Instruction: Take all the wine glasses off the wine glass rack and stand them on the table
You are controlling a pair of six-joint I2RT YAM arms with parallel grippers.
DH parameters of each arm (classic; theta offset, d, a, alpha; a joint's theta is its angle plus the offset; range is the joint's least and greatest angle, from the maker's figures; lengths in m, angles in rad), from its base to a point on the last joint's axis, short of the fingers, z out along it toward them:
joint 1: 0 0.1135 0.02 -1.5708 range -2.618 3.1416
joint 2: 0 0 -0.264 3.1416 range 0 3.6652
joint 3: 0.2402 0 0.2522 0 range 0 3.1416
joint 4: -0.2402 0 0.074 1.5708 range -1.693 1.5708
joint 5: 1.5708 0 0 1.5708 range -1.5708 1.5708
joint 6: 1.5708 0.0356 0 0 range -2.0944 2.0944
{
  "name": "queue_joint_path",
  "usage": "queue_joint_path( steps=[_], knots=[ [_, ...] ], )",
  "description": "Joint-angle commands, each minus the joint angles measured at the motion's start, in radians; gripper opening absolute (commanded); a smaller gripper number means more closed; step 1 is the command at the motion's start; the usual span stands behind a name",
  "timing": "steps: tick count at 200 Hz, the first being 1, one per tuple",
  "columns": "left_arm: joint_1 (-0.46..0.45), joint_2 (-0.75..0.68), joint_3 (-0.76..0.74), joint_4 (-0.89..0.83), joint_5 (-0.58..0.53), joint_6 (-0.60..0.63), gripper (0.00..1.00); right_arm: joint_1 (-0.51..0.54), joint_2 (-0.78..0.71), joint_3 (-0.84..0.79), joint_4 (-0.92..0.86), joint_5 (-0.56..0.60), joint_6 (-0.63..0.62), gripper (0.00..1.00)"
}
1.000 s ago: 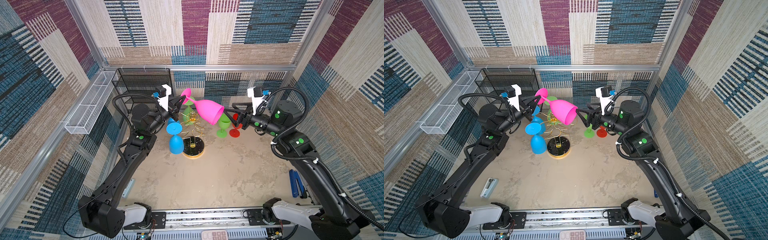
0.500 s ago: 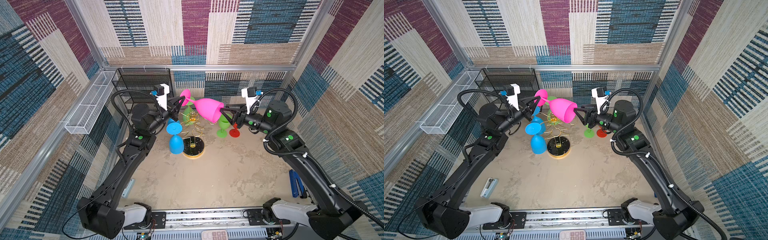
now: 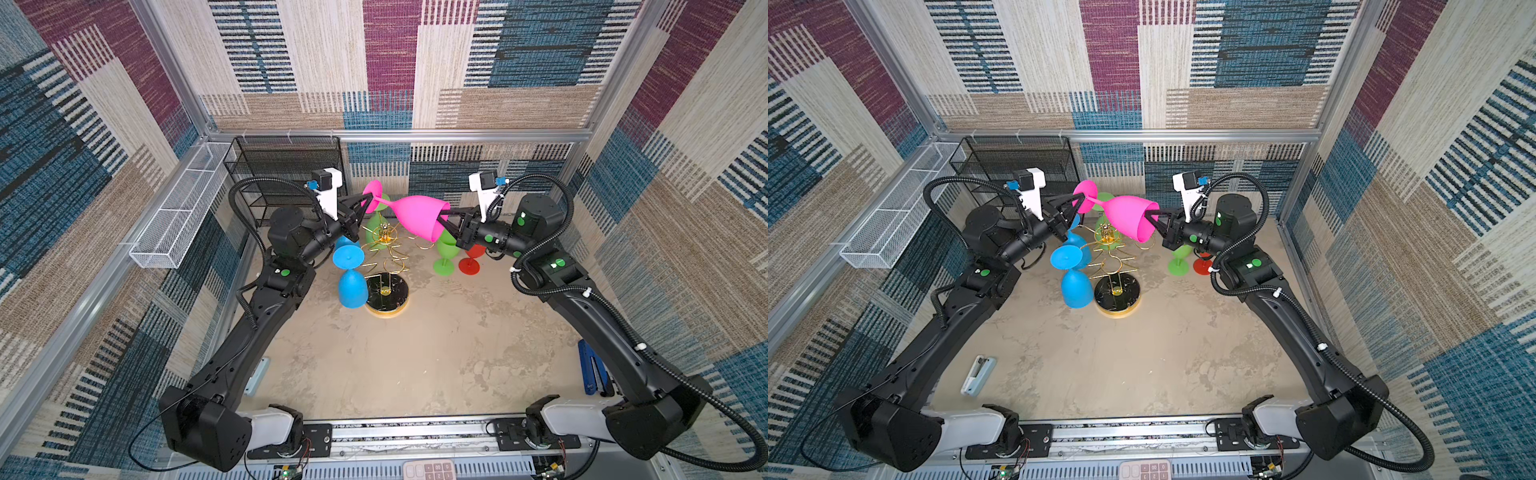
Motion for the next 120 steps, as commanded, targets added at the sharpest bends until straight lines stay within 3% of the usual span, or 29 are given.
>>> queue_joint_path(
  steps=[1, 22, 44, 92, 120],
  knots=[
    [0.003, 0.001, 0.003, 0.016, -0.008, -0.022, 0.11, 0.002, -0.003, 0.02, 0.011, 0.017, 0.011, 0.0],
    [0.006, -0.009, -0.004, 0.005, -0.037, -0.024, 0.31, 0.0, -0.002, 0.058, -0.055, 0.104, -0.013, 0.0],
    [0.012, -0.022, -0.004, -0.037, -0.066, -0.008, 0.44, -0.003, -0.008, 0.101, -0.113, 0.197, -0.049, 0.0],
    [0.048, -0.077, -0.011, -0.175, -0.143, 0.053, 0.58, -0.088, 0.003, 0.228, -0.357, 0.437, -0.138, 0.0],
    [0.116, -0.127, -0.05, -0.221, -0.196, 0.069, 0.65, -0.152, -0.015, 0.259, -0.501, 0.608, -0.197, 0.0]
  ],
)
